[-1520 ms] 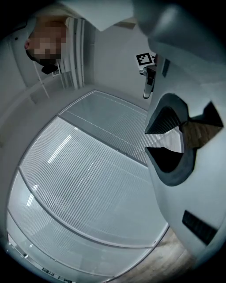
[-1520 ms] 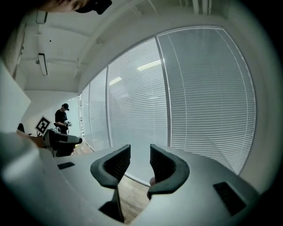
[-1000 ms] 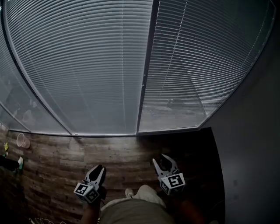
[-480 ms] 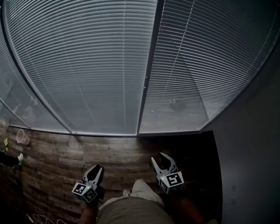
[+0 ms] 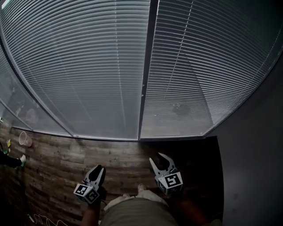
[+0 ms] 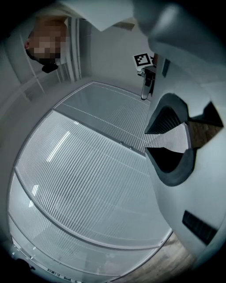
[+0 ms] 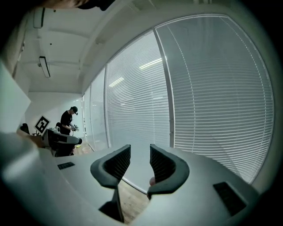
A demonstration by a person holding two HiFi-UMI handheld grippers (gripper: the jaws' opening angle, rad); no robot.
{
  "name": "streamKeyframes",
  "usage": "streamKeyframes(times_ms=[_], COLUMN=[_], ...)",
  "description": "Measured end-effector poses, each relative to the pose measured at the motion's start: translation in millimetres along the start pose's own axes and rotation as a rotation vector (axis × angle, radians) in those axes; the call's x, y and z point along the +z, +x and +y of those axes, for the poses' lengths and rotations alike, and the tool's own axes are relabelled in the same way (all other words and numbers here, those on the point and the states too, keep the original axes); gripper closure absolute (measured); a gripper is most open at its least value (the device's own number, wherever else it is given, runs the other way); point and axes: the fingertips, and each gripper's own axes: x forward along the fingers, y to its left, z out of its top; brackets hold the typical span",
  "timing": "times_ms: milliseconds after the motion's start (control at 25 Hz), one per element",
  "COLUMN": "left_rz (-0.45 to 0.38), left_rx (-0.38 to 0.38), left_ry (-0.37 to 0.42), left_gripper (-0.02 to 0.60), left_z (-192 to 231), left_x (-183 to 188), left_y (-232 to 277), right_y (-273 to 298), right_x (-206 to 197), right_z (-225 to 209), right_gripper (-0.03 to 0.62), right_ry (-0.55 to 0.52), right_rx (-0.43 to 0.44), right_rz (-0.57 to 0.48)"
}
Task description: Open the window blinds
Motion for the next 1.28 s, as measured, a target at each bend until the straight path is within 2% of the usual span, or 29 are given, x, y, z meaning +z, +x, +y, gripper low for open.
streamKeyframes(times_ms=[120,360,560,760,1040,1280], left_rz=[-0.013,-0.007,-0.035,-0.029,-0.007,0.029], left_rx=[-0.002,0.034,0.057,0.066,0.080,0.049], left_ry=[-0.015,0.018,-0.018,-0.022,-0.020,-0.015], left_gripper=[0.476,0.476,0.476,0.476,0.476,0.476], left_z=[-12,-26,-42,-26,-4,19], left_x=[3,2,19,-3,-6,14], left_y=[16,36,31,40,49,73], right_y=[2,7,4,23,42,67], right_x=[2,16,29,-3,-11,6], right_z=[-16,-46,-54,-59,-60,-64], right_gripper=[0.451,0.451,0.451,0.451,0.451,0.451], right_ry=[0.004,0.001,-0.002,0.015,0.019,0.022], right_rx=[0.008,0.033,0.058,0.079,0.068,0.026], right_rz=[0.007,-0.013,-0.014,-0.016,0.000,0.016])
